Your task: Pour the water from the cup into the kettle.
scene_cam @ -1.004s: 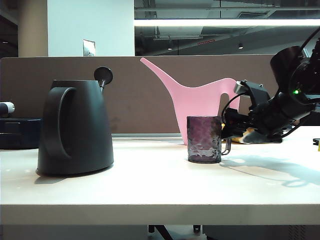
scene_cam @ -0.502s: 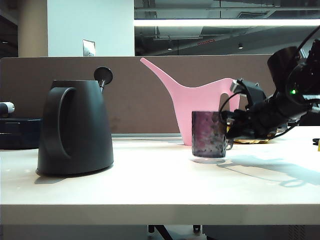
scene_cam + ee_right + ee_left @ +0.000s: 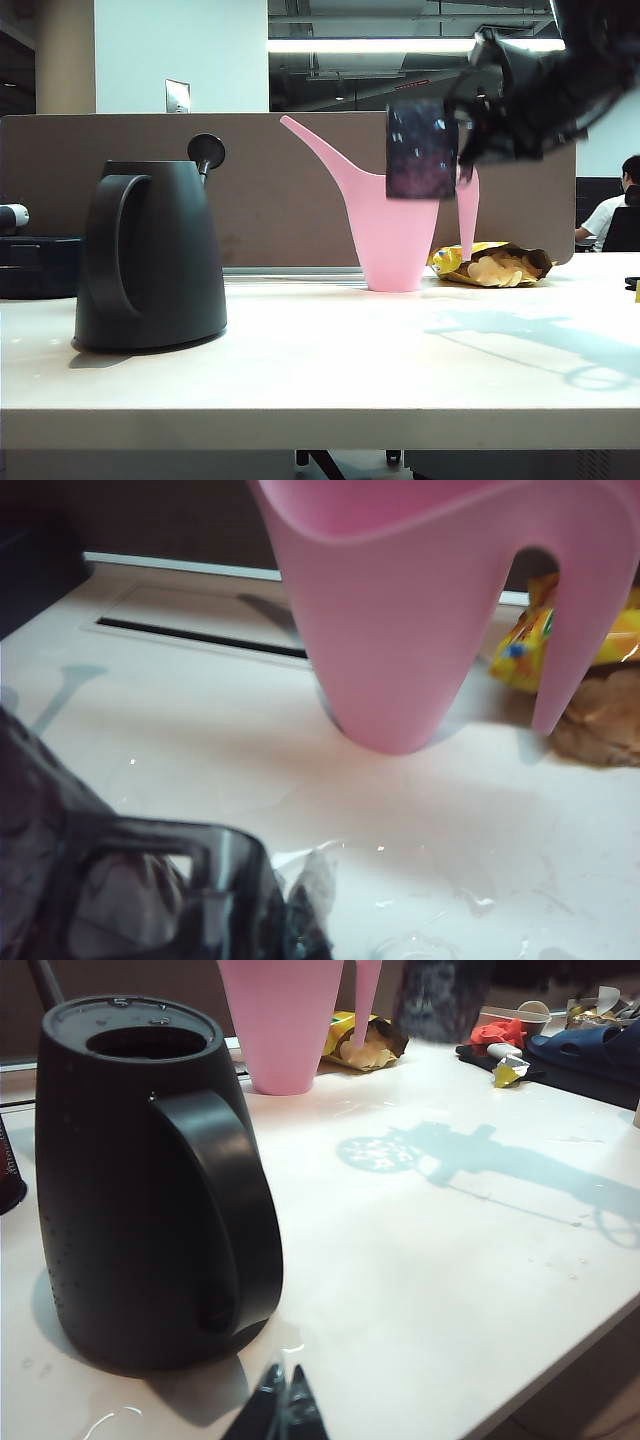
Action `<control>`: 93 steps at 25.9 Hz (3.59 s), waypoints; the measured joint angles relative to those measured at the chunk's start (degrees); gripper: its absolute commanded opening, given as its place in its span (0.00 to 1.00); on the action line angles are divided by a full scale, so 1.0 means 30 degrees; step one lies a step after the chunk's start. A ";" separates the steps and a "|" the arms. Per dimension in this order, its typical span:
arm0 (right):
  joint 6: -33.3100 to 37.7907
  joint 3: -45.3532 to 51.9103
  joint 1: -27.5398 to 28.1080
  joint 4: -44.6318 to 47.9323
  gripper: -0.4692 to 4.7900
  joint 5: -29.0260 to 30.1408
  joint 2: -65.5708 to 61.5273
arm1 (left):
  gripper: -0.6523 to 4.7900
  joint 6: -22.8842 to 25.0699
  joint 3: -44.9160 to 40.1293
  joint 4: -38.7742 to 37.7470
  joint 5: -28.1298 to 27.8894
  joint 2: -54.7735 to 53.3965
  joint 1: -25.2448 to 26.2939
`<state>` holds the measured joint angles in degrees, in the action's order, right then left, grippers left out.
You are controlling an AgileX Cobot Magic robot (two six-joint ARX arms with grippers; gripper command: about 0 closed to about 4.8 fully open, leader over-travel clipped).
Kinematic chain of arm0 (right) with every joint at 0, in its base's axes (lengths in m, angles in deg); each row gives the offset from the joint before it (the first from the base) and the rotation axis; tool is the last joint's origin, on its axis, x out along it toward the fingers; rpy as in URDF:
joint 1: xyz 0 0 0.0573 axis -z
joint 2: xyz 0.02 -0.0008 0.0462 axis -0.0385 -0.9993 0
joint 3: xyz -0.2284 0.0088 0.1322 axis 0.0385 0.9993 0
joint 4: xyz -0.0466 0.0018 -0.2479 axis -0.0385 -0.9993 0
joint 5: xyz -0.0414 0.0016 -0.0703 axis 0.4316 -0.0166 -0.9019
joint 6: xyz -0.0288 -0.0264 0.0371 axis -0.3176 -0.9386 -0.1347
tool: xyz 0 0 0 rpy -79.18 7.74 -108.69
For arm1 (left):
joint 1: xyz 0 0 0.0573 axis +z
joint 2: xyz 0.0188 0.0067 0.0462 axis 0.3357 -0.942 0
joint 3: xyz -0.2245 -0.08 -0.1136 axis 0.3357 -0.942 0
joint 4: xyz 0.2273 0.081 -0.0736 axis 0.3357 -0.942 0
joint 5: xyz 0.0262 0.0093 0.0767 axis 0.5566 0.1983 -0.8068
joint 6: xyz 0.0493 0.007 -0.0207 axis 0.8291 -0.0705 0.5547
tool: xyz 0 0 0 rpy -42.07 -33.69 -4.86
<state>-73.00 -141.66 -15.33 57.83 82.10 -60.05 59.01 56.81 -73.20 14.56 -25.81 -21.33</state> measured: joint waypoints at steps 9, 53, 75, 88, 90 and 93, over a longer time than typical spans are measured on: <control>-0.0277 -0.6506 -0.2463 -0.6550 0.08 -0.2980 0.0605 | 0.11 -0.0007 0.0000 0.0000 -0.0007 0.0000 0.0000; -1.6830 -1.4367 -1.1468 -0.8378 0.08 -1.2058 -0.6025 | 0.11 0.0066 0.0000 -0.0641 -0.2688 0.0000 0.0007; -2.3227 -1.4382 -1.2655 -0.5289 0.08 -1.3580 -0.7606 | 0.11 0.0066 0.0000 -0.0648 -0.2732 0.0000 0.0007; -2.5106 -1.4389 -1.3223 -0.5034 0.08 -1.3704 -0.7883 | 0.11 0.0066 0.0000 -0.0648 -0.2732 0.0000 0.0007; -2.5339 -1.4396 -1.3282 -0.4903 0.08 -1.3712 -0.7949 | 0.11 0.0066 0.0000 -0.0648 -0.2732 0.0000 0.0007; -2.5981 -1.4447 -1.3391 -0.4473 0.08 -1.3996 -0.8211 | 0.11 0.0066 0.0000 -0.0648 -0.2718 0.0000 0.0007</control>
<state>-150.94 -185.00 -55.50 44.41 40.11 -84.68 59.21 56.81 -75.15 6.40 -25.81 -21.31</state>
